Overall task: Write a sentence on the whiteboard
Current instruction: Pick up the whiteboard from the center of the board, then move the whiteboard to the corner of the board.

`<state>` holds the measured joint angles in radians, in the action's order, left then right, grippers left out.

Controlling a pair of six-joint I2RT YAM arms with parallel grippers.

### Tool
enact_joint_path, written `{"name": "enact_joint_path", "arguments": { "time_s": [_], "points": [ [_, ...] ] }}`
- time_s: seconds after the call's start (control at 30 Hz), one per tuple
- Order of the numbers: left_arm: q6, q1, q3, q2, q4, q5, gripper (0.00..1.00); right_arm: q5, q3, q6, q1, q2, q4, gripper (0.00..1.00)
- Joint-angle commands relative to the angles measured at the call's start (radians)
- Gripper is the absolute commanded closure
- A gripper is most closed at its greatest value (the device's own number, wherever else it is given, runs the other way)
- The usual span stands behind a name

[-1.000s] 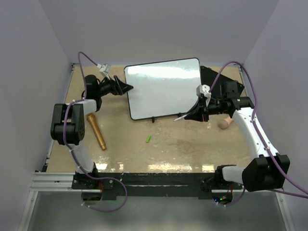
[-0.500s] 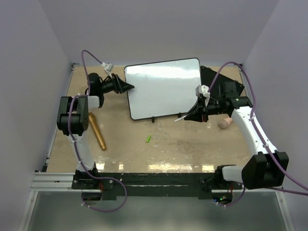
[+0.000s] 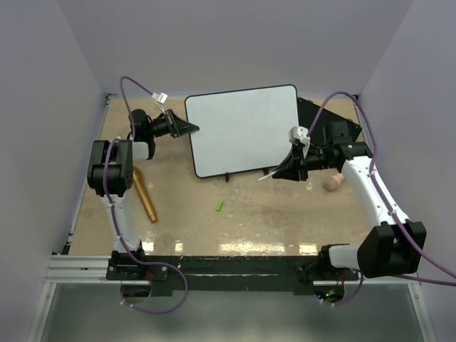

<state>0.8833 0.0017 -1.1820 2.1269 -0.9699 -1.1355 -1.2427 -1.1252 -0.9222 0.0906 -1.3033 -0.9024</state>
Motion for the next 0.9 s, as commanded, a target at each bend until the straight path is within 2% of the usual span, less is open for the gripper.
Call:
{"name": "enact_joint_path", "arguments": {
  "time_s": [0.0, 0.2, 0.47, 0.77, 0.87],
  "points": [
    [-0.122, -0.002, -0.019, -0.031, -0.082, 0.028, 1.00, -0.014, -0.004, -0.026, -0.006, 0.006, -0.010, 1.00],
    [-0.195, -0.002, 0.021, -0.129, -0.064, 0.065, 1.00, -0.021, -0.007, -0.059, -0.006, 0.001, -0.038, 1.00],
    [-0.051, -0.002, 0.078, -0.235, -0.239, 0.131, 1.00, -0.023, -0.024, -0.127, -0.006, -0.001, -0.099, 1.00],
    [0.029, -0.002, 0.087, -0.363, -0.263, 0.187, 1.00, -0.012, -0.067, -0.197, -0.005, 0.009, -0.185, 1.00],
    [0.026, -0.002, 0.094, -0.409, -0.254, 0.213, 1.00, -0.011, -0.108, -0.324, -0.006, -0.011, -0.320, 1.00]
  ]
}}
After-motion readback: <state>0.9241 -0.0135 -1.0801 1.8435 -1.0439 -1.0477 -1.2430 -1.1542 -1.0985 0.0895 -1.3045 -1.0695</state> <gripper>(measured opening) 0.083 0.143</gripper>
